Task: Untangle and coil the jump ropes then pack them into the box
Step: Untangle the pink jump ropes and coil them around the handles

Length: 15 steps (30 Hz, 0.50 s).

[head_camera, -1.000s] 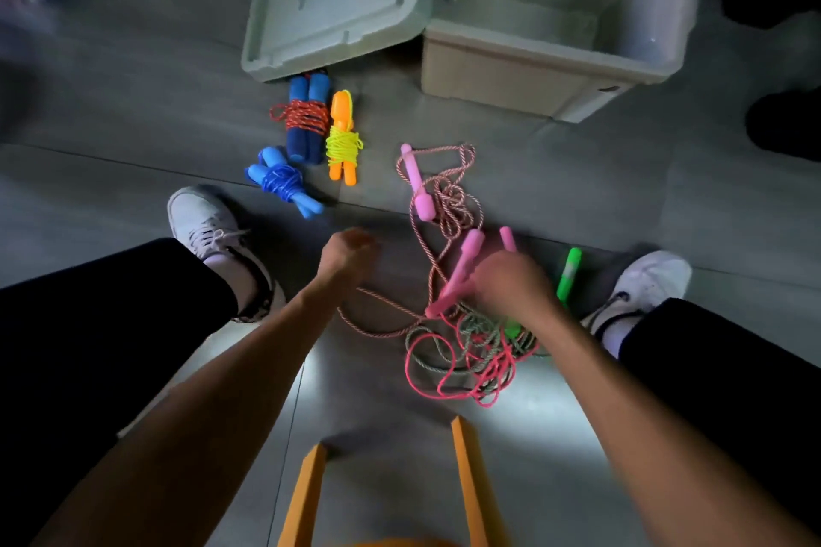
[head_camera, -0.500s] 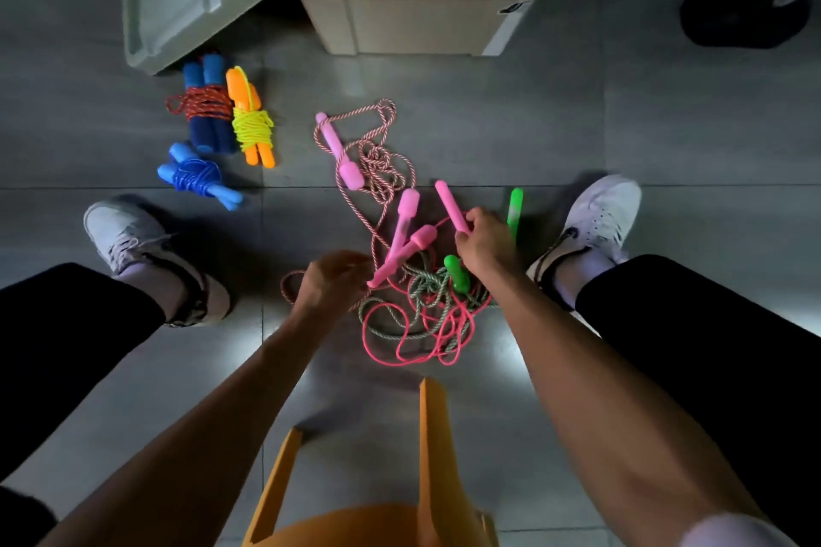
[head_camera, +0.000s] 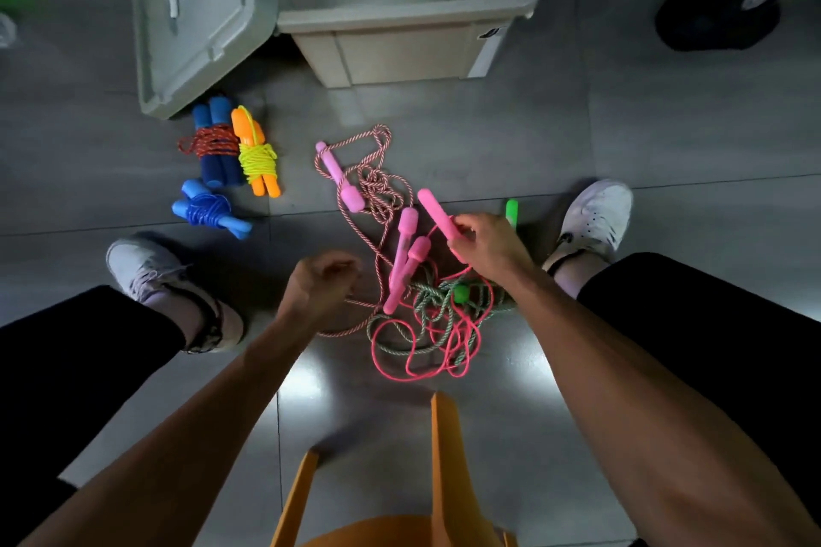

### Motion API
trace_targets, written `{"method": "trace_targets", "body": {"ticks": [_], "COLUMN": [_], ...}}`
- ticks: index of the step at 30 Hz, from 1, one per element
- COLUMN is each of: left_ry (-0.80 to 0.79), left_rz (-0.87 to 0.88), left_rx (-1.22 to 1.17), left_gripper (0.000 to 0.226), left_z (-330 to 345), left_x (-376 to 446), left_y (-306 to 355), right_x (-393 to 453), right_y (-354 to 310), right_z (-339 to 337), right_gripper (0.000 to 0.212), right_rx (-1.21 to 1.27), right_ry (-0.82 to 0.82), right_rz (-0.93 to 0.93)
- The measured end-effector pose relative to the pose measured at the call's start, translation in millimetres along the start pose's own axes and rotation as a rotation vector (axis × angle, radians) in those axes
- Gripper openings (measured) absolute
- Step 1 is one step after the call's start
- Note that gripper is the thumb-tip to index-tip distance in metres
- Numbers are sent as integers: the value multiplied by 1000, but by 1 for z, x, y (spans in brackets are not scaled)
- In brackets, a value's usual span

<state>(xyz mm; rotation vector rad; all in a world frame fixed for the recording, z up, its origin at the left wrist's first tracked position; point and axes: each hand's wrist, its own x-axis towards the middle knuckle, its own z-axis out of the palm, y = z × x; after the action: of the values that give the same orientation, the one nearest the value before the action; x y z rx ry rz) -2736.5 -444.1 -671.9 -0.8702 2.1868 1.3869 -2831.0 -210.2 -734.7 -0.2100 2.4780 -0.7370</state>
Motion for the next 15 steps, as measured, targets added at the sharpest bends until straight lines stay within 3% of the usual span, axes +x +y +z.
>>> {"method": "trace_targets", "body": {"ticks": [4,6,9,12,15], "left_ry": [103,121,132,127,122], "left_rz": [377,666,1071,1151,1130], "left_rx": [272,537,960,1166,1096], "left_gripper": [28,48,53,40,24], "left_z": [-17,-29,-48,-62,-79], "left_x": [-22,-38,-63,-90,-114], "left_y": [37,60,89,103,110], "right_x": [-33,-52,-82,-114,-144], "right_y": [-31,-49,-82,-113,-136], "right_z": [-34,-49,-72,-91,-109], "right_gripper": [17,22,26,28,24], "right_rx": [-34,-51,-38,-54,-14], "right_ry": [3,38,9,-41,18], "right_rz": [-260,-359,-425,-479,-510]}}
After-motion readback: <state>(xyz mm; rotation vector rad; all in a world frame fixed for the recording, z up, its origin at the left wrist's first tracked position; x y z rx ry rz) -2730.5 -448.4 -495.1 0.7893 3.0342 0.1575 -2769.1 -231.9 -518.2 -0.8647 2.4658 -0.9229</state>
